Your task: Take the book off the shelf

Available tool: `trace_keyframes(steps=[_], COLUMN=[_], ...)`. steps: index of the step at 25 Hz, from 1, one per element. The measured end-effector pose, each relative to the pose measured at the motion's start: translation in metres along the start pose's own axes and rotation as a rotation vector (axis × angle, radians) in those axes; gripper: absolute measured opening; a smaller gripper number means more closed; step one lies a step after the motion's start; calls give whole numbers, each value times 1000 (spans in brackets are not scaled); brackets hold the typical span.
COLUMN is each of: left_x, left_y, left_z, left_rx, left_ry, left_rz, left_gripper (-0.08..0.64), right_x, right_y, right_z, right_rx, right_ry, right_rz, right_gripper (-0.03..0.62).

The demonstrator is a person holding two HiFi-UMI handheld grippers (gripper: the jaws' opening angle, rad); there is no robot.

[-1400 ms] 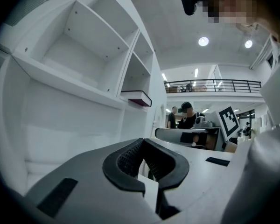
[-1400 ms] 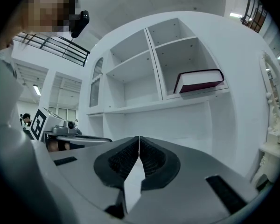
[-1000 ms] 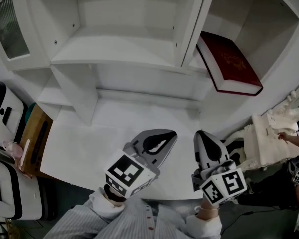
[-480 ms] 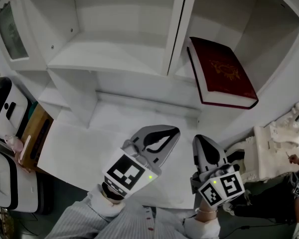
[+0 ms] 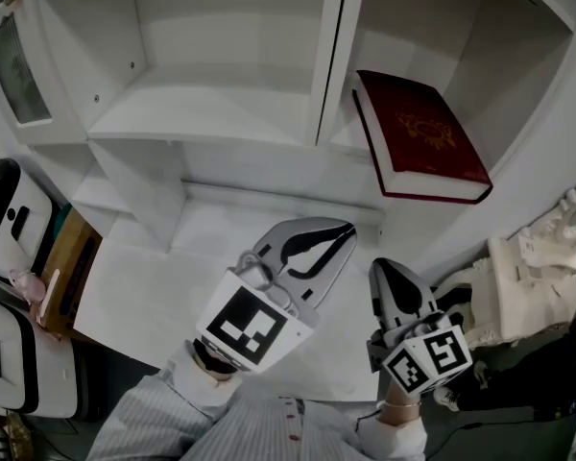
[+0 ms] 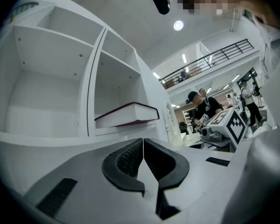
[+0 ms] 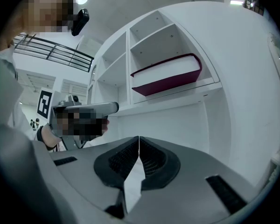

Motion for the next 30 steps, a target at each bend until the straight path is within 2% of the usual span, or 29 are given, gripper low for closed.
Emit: trace_keyframes(steps=[7, 10, 16, 22, 30], left_x=[9, 11, 17, 21, 27], left_y=[-7, -9, -15, -26, -38], left_z=[17, 22, 31, 38, 40], left_rx=[-21, -2, 21, 46, 66], left_ry=[-105, -174, -342, -525, -660], left_rz=[7, 14, 64, 73, 71], left_gripper=[14, 76, 131, 204, 263], right_x=[-3, -3, -5, -8, -10], right_y=[1, 0, -4, -7, -9], right_z=[0, 0, 0, 1, 0], right_rx=[5, 2, 1, 2, 8], right_ry=[1, -2, -2, -6, -14], right_rz=[6, 10, 22, 29, 35], right_gripper=[15, 15, 15, 15, 15])
Point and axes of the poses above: the fingertips, and each gripper's own axes: y backward along the fingers, x to its left, z out of its top, the point moved 6 cm from there along y, backward along the fingers, and after that the axes turned 7 degrees about -y, right-handed, at the moved point
